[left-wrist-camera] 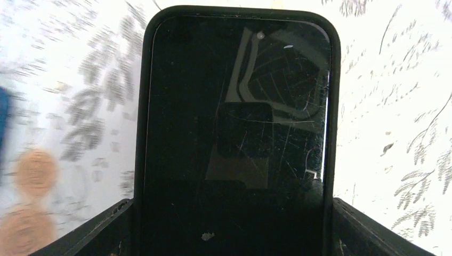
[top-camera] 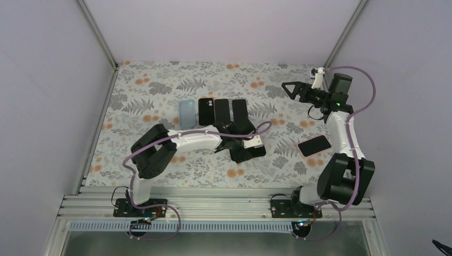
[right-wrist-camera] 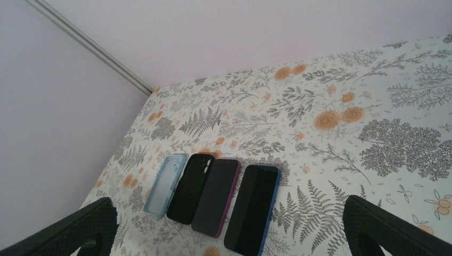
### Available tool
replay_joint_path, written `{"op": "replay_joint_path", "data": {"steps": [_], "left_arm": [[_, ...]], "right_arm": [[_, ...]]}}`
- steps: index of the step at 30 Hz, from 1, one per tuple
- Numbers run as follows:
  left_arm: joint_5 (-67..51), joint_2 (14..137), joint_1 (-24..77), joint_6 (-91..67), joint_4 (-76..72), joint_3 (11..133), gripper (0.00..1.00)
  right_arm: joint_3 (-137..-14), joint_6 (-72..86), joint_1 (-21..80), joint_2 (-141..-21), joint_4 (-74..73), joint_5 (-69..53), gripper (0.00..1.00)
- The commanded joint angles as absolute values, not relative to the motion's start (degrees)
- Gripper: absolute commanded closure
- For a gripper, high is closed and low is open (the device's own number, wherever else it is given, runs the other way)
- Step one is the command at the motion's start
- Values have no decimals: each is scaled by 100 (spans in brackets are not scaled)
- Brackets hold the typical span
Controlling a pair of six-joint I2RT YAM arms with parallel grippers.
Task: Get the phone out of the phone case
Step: Pick up the phone at the center of the board, then adjust the phone.
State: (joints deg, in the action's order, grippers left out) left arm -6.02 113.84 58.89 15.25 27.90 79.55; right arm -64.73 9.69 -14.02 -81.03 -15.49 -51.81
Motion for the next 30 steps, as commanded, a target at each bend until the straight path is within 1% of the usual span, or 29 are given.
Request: {"op": "replay_joint_path", "data": {"steps": [1, 10, 18, 20, 22, 24, 30], "left_arm": [[-570, 10705, 5695, 1362, 2272, 8086, 47], [-530, 10168, 4910, 1130, 2315, 8738, 49], [-487, 9999, 4492, 878, 2216, 9283, 50], [-450, 9942, 4452, 864, 2201, 9335, 50], [-421, 9903, 4439, 857, 2206, 9366, 50], [-405, 9857, 4432, 853, 2197, 9374, 50], [-359, 9767, 4432, 804, 2200, 9362, 50]], "right_arm": [[-6677, 1244, -1458, -8007, -1507, -5370, 1], [-6365, 2476, -1373, -7973, -774, -6268, 0], [-6807, 2239, -636, -8392, -1487, -6554, 8], [-6896, 2223, -438, -8476, -1565, -6572, 9], [-6960, 2243, -235, -8530, -1579, -6580, 14], [-7023, 2313, -60, -8599, -1562, -6567, 16], [-7108, 2565, 341, -8777, -1405, -6513, 25]]}}
